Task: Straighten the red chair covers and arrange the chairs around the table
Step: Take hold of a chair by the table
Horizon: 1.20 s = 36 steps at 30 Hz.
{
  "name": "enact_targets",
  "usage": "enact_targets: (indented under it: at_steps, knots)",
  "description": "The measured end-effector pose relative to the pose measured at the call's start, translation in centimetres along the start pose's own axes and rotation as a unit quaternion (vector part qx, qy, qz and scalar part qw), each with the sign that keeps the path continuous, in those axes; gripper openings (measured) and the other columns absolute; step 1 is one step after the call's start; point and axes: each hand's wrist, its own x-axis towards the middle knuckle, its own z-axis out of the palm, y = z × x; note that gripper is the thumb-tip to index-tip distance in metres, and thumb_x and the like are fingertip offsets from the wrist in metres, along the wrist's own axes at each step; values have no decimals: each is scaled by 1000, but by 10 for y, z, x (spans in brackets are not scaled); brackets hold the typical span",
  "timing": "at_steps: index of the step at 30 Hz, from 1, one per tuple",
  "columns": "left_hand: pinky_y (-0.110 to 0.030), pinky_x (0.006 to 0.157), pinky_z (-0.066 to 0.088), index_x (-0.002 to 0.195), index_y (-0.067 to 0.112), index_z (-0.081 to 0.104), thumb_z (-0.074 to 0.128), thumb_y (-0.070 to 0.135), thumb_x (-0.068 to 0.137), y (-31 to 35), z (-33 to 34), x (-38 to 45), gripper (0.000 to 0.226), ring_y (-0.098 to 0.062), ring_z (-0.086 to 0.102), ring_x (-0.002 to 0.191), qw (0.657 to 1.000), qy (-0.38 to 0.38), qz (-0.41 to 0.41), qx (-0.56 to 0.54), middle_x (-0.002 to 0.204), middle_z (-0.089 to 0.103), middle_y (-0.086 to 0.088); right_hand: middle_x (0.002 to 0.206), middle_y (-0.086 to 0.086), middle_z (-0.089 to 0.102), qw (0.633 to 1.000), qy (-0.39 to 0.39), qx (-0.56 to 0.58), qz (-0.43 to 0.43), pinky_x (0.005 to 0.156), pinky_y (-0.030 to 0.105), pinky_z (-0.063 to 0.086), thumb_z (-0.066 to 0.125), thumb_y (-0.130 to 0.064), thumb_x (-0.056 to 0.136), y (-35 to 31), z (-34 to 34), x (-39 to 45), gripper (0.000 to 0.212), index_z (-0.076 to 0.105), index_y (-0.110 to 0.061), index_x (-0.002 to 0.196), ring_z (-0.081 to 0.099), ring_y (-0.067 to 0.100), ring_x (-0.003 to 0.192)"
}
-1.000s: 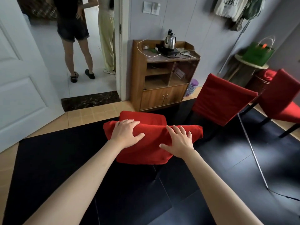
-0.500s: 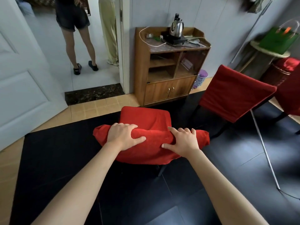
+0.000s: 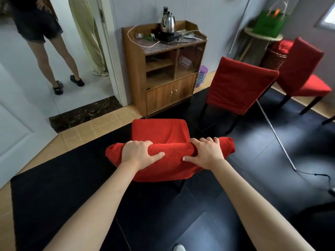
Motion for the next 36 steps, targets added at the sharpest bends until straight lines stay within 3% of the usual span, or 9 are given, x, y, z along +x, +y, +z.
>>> enact_targets:
  at_steps: [12,19,24,28,32,36]
  knots:
    - [-32,88,44,127,29,61,36,84,73,-34,-1,-22,81,-20,65,102,993,0,116,13,110,71,2,113,1,63,993,10,38,114,104,51,28,37,-90,66,-58,11,-69,86,47,-32,129,52,28,113]
    - [-34,90,42,126,31,60,34,86,74,-50,-3,-27,80,-20,65,99,987,-7,155,35,105,72,3,110,0,63,986,27,48,159,102,50,30,36,-91,64,-89,15,-94,85,51,-31,123,53,28,110]
    - [-33,87,43,124,29,62,13,88,63,-60,-4,-38,98,-22,65,97,982,4,188,20,104,72,1,111,2,63,980,21,51,194,103,52,29,41,-90,64,-112,17,-109,84,52,-29,121,52,29,111]
    - [-32,85,44,122,29,63,17,88,66,-70,-6,-38,94,-21,66,96,973,5,230,19,104,72,2,113,2,63,972,10,56,230,102,52,30,41,-91,62,-131,14,-117,86,52,-29,121,52,30,112]
    - [-32,87,44,124,30,62,37,83,74,-83,-5,-37,77,-21,65,97,965,-9,260,10,103,72,2,110,2,63,960,21,55,274,99,50,31,36,-93,58,-154,17,-128,89,53,-31,120,53,30,110]
    - [-33,86,45,123,32,63,34,86,72,-98,-6,-40,79,-22,65,94,958,-4,287,12,99,73,1,110,2,64,948,36,56,311,98,49,31,36,-93,56,-184,20,-138,88,55,-31,116,53,30,108]
